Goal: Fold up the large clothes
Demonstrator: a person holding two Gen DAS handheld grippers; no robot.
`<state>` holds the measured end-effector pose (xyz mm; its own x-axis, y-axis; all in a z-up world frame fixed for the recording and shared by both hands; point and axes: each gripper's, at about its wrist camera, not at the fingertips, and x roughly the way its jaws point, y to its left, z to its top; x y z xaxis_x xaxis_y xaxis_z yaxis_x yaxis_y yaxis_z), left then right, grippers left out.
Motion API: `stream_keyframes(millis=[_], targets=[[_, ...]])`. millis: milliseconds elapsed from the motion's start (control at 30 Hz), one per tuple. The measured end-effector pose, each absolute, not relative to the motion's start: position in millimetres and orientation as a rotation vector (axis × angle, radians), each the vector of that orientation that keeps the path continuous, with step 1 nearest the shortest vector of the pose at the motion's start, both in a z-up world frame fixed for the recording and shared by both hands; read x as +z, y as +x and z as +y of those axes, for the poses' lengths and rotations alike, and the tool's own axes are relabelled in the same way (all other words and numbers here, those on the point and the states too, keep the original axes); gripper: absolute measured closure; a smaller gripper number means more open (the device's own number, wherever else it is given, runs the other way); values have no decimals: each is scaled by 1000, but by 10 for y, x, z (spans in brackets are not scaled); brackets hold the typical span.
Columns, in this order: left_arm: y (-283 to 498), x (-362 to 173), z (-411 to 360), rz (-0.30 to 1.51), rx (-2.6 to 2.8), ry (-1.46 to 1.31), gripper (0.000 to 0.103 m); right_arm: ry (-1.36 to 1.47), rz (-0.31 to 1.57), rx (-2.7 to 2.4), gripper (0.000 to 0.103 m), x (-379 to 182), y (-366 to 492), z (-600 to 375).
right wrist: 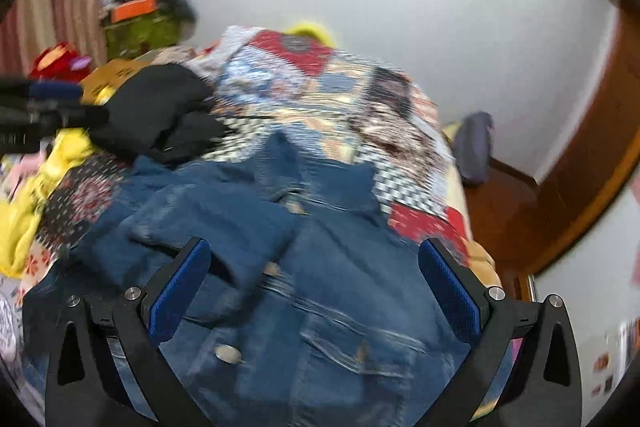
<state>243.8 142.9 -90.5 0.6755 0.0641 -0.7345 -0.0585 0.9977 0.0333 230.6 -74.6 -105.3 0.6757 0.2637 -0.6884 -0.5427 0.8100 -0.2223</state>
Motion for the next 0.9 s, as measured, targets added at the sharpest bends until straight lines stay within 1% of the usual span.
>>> stream_keyframes(millis=[133, 400, 433, 500, 600, 667, 700, 733, 767, 800, 833, 867, 900], targets=[[2333, -1191, 1772, 904, 120, -3, 33, -523, 739, 571, 0, -1262, 2324, -341], [2119, -1752, 2066, 1005, 147, -46, 33, -629, 885, 685, 2, -1748, 2417, 242], [2114, -1796, 2067, 1015, 145, -52, 33, -641, 896, 692, 5, -1795, 2412, 288], [2103, -1904, 2078, 1035, 137, -65, 33, -681, 916, 698, 15, -1898, 2417, 412], [2103, -2003, 2072, 1056, 130, -85, 33, -726, 955, 731, 20, -2037, 2392, 546], [2114, -2055, 2067, 1067, 126, -96, 33, -746, 973, 748, 35, -2125, 2381, 587], [2116, -2076, 2061, 1071, 125, -100, 33, -743, 975, 757, 39, -2143, 2374, 599], [2117, -2090, 2058, 1074, 124, -103, 33, -729, 977, 770, 49, -2140, 2376, 596], [2119, -2099, 2050, 1075, 121, -106, 33, -722, 971, 766, 61, -2117, 2379, 581], [2120, -2109, 2043, 1078, 118, -111, 33, -725, 951, 742, 70, -2087, 2380, 564], [2126, -2122, 2032, 1083, 116, -116, 33, -708, 944, 740, 81, -2048, 2389, 543], [2134, -2128, 2022, 1087, 114, -119, 33, -687, 934, 733, 87, -1998, 2398, 508], [2142, -2129, 2005, 1089, 113, -122, 33, -664, 915, 716, 89, -1933, 2414, 457]])
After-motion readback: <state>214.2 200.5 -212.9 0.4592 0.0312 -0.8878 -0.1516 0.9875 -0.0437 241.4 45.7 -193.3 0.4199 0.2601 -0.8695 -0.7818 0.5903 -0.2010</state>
